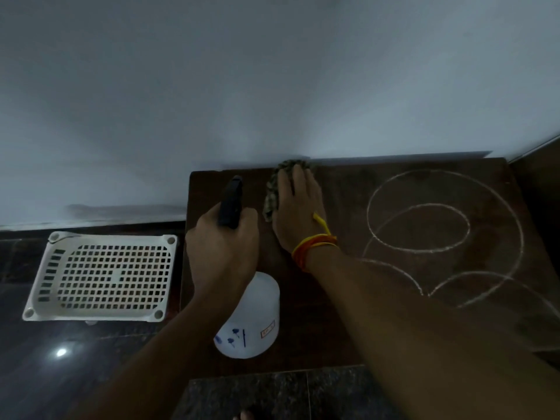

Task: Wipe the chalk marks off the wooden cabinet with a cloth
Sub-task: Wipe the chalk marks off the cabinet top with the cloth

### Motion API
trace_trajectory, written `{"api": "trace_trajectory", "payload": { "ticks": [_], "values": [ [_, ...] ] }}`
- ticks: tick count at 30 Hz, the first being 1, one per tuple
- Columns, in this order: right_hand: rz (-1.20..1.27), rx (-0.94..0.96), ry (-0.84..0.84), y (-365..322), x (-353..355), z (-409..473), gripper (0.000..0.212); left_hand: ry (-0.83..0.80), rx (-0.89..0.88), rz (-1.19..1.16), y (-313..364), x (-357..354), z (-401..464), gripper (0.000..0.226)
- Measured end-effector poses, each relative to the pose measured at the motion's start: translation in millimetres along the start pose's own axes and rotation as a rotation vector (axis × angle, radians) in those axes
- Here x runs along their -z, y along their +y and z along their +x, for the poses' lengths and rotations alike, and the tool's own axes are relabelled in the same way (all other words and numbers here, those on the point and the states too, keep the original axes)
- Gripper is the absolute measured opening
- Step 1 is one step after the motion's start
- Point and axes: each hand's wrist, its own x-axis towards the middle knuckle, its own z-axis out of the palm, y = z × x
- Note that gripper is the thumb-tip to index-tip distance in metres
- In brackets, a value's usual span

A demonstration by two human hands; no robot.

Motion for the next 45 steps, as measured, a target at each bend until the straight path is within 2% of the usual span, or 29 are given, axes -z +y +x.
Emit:
{"api": "trace_trajectory", "payload": {
  "ticks": [5, 10, 24, 28, 32, 45],
  "values": [
    [-0.002, 0.106, -0.022, 20.6, 5.1, 1.7, 0.054, -0.001, -0.022, 0.007, 5.7, -7.2, 0.7, 0.026],
    [-0.062, -0.014, -0.02, 59.8, 19.9, 13.7, 0.057, 0.008, -0.008, -0.015, 6.8, -3.1, 2.6, 0.024],
    [-0.026, -0.01, -0.083, 56.3, 30.5, -17.7, 0.058, -0.002, -0.009, -0.033, 2.5, -10.3, -25.8, 0.022],
    [0.012, -0.009, -0.077, 51.9, 31.5, -62.6, 0.061, -0.009, -0.039, 0.014, 2.3, -13.8, -42.2, 0.025],
    [0.008, 0.01, -0.015, 44.9, 26.1, -115.6, 0.056, -0.027, -0.05, 0.008, 11.0, -19.3, -65.4, 0.024],
    [0.009, 0.027, -0.063, 46.2, 29.2, -202.6, 0.064, 0.072, -0.045, -0.008, -7.4, -22.0, -124.5, 0.022]
  ]
}}
